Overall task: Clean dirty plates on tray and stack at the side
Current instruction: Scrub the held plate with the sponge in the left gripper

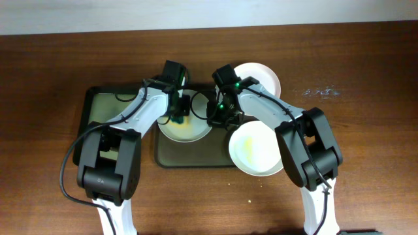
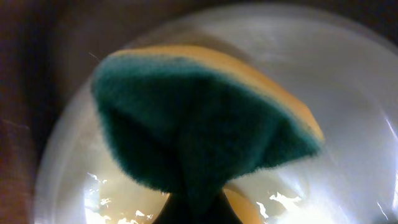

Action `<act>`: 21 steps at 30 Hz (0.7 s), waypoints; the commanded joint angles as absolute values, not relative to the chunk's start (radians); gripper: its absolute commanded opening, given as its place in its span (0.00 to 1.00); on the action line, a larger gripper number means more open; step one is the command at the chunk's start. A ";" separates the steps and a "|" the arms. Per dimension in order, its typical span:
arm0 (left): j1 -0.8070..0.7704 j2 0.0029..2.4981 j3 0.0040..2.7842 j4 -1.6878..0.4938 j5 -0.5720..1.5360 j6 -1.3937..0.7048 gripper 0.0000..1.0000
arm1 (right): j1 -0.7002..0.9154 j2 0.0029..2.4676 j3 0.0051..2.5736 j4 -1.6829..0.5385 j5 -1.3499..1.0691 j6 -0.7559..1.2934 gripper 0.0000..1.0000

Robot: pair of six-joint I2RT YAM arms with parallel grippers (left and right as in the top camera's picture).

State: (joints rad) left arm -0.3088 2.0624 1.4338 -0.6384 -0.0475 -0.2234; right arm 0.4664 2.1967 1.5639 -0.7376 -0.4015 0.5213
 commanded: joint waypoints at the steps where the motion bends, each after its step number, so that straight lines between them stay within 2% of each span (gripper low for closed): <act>1: -0.299 2.065 1.436 -0.570 -0.330 -0.264 0.00 | 0.504 2.252 1.537 -0.756 -0.355 0.484 0.04; 5: -0.299 2.065 1.436 -0.721 -0.291 -0.259 0.00 | 0.504 2.252 1.537 -0.756 -0.355 0.484 0.04; 9: -0.299 2.065 1.436 -0.933 0.242 -0.043 0.00 | 0.504 2.252 1.536 -0.772 -0.365 0.484 0.04; 12: -0.299 2.065 1.436 -0.944 0.380 -0.014 0.00 | 0.504 2.252 1.536 -0.775 -0.428 0.483 0.04; 15: -0.299 2.065 1.436 -0.846 0.377 -0.014 0.00 | 0.504 2.252 1.536 -0.775 -0.445 0.482 0.04; 17: -0.299 2.065 1.436 -0.744 0.285 -0.017 0.00 | 0.504 2.252 1.536 -0.774 -0.445 0.483 0.04; 21: -0.299 2.065 1.436 -0.696 -0.254 -0.275 0.00 | 0.504 2.252 1.536 -0.774 -0.434 0.483 0.04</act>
